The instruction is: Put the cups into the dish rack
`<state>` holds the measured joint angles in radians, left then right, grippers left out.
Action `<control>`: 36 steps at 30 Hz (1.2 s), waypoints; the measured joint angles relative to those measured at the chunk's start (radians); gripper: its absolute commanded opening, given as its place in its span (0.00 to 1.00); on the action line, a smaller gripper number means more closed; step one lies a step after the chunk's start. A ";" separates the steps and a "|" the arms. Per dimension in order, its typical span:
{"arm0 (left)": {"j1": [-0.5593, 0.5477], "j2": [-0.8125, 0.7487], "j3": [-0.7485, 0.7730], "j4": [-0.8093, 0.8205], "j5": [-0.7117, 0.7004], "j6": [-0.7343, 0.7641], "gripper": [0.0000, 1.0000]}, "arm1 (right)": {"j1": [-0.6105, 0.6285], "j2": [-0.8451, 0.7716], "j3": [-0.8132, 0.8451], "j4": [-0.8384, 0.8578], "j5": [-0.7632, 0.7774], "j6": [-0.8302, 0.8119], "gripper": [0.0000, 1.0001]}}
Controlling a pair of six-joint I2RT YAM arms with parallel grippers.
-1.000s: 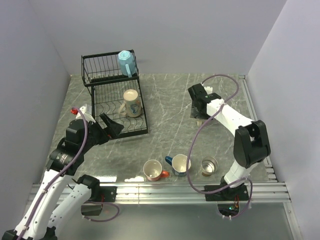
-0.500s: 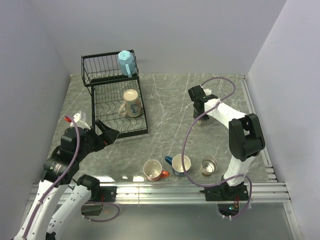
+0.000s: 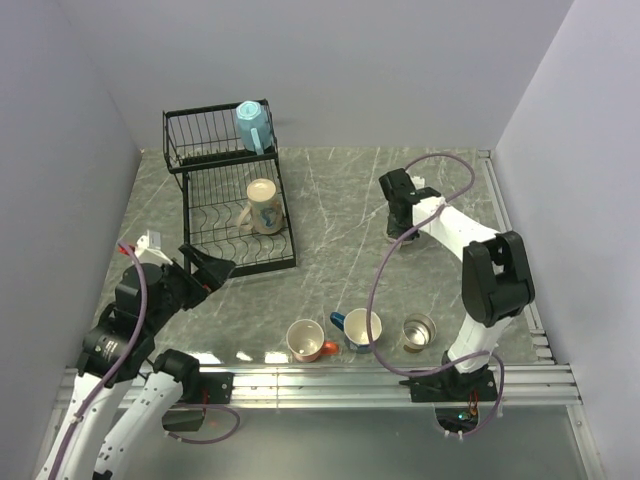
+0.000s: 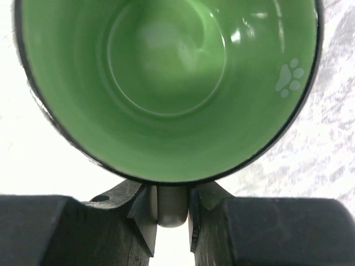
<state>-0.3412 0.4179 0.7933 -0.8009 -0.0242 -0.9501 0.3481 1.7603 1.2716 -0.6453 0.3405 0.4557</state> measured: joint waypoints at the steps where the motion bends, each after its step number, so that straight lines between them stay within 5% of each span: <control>1: 0.000 0.003 0.000 0.006 0.005 -0.002 0.99 | 0.001 -0.016 0.003 -0.016 -0.012 0.001 0.00; 16: 0.000 0.312 0.011 0.372 0.437 -0.129 0.97 | 0.097 -0.311 0.179 -0.151 -0.245 0.149 0.00; 26: -0.001 0.332 -0.166 0.824 0.607 -0.521 0.85 | 0.196 -0.515 -0.144 0.165 -0.434 0.450 0.00; 36: -0.010 0.378 -0.190 0.926 0.612 -0.663 0.66 | 0.261 -0.573 -0.235 0.560 -0.458 0.740 0.00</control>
<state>-0.3508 0.7959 0.6033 0.1249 0.5873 -1.6127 0.6086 1.1870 1.0363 -0.0853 -0.1177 1.1954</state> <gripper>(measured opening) 0.677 0.268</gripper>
